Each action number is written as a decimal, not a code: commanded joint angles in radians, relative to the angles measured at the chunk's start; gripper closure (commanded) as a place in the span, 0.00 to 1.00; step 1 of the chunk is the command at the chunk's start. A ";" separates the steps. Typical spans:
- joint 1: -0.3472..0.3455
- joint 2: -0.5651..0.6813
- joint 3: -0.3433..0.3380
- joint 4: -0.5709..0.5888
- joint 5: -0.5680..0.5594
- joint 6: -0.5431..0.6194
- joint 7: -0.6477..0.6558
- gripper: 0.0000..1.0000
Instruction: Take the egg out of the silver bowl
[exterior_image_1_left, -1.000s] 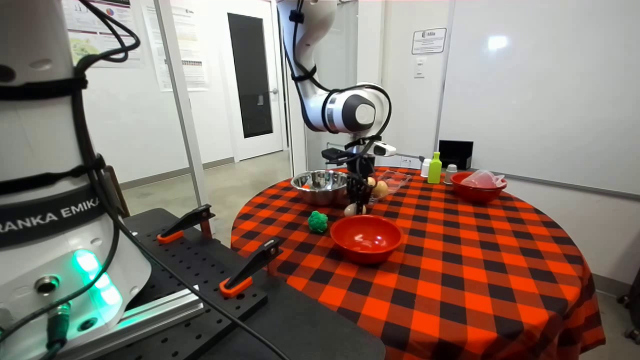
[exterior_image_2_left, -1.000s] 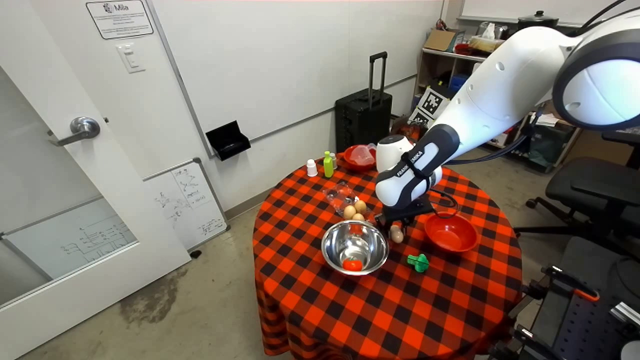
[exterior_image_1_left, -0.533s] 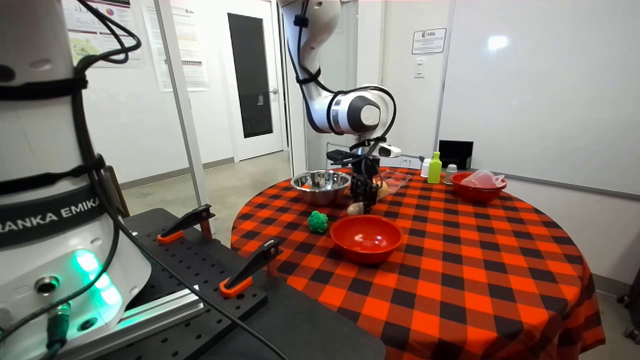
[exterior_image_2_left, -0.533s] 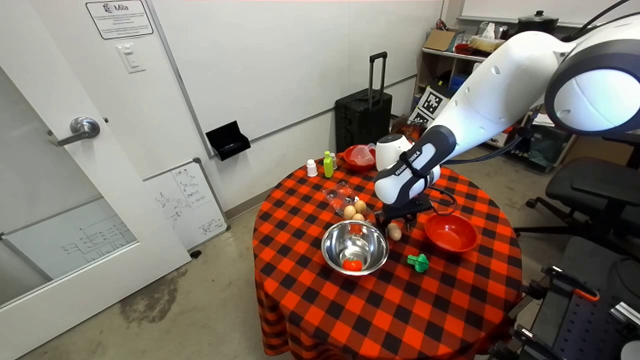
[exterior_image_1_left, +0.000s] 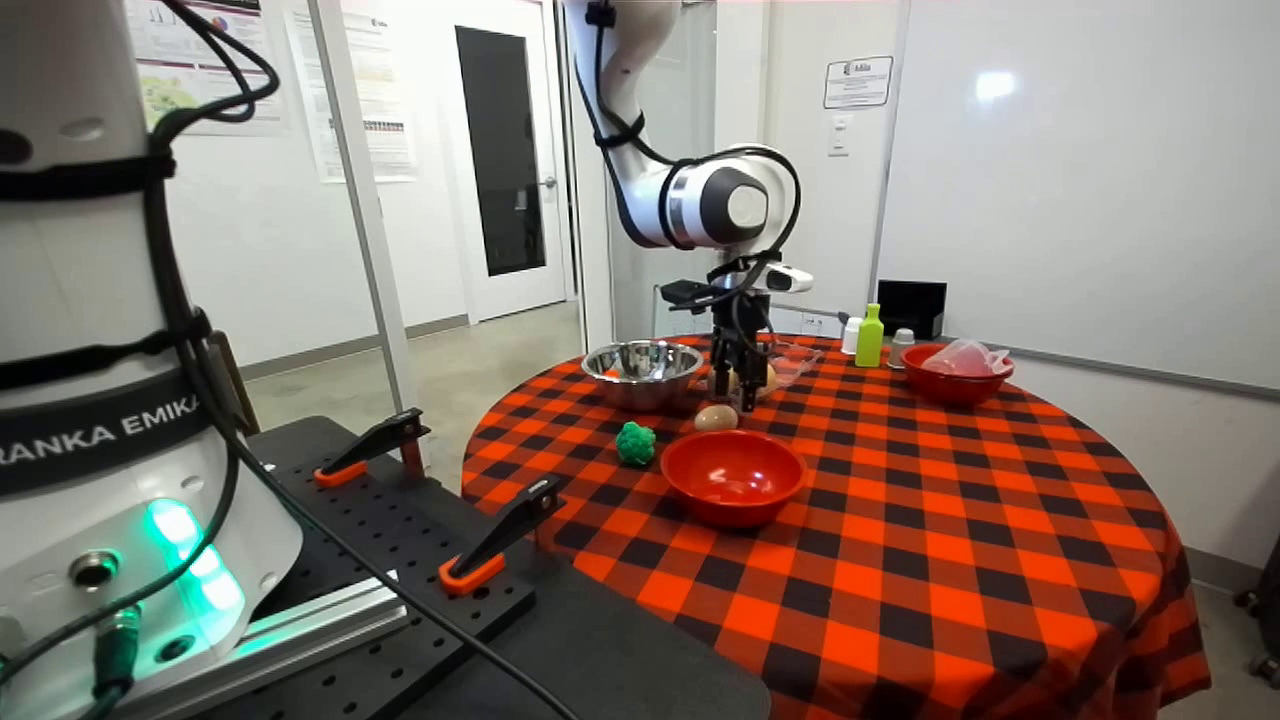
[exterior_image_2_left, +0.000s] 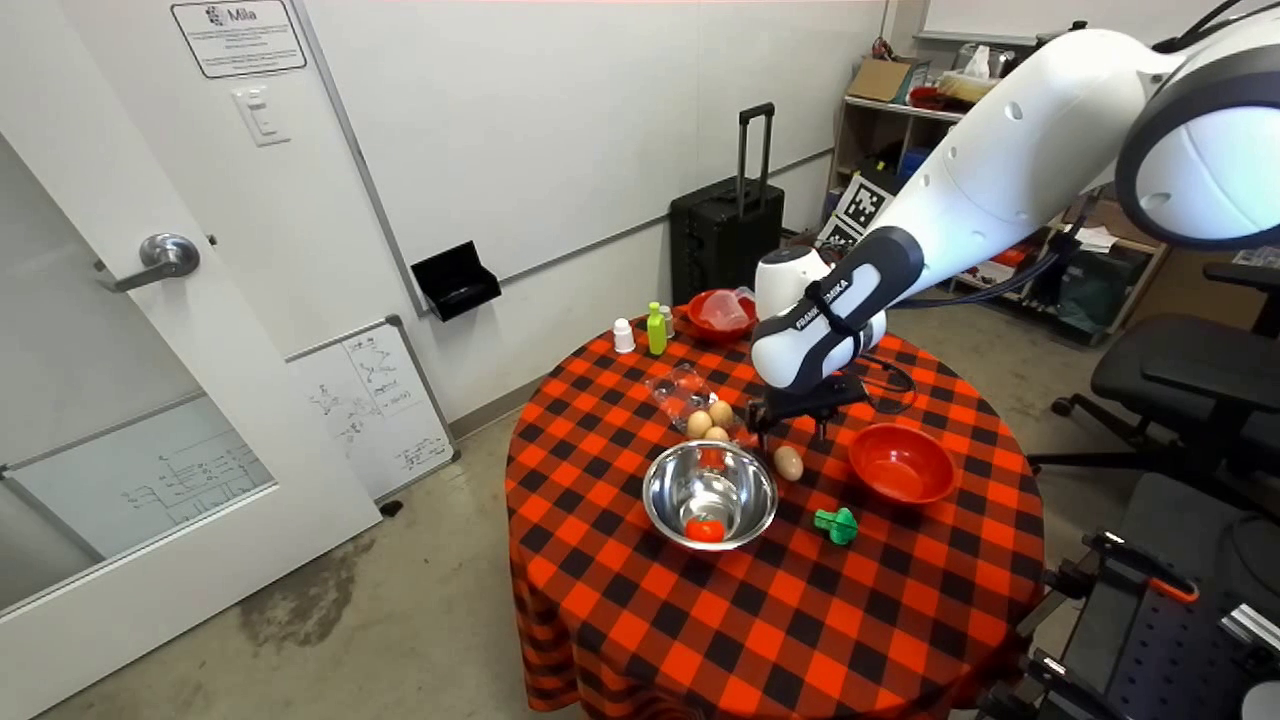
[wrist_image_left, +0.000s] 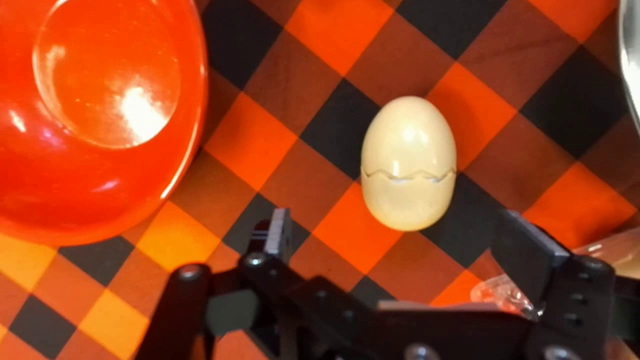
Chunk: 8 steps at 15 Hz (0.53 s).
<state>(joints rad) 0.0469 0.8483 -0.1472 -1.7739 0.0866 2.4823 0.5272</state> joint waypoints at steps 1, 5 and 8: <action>0.040 -0.110 -0.037 -0.096 -0.007 0.030 0.014 0.00; 0.075 -0.254 -0.030 -0.208 -0.056 0.060 -0.042 0.00; 0.105 -0.375 -0.013 -0.299 -0.113 0.069 -0.083 0.00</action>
<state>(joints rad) 0.1215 0.6139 -0.1689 -1.9428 0.0235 2.5274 0.4959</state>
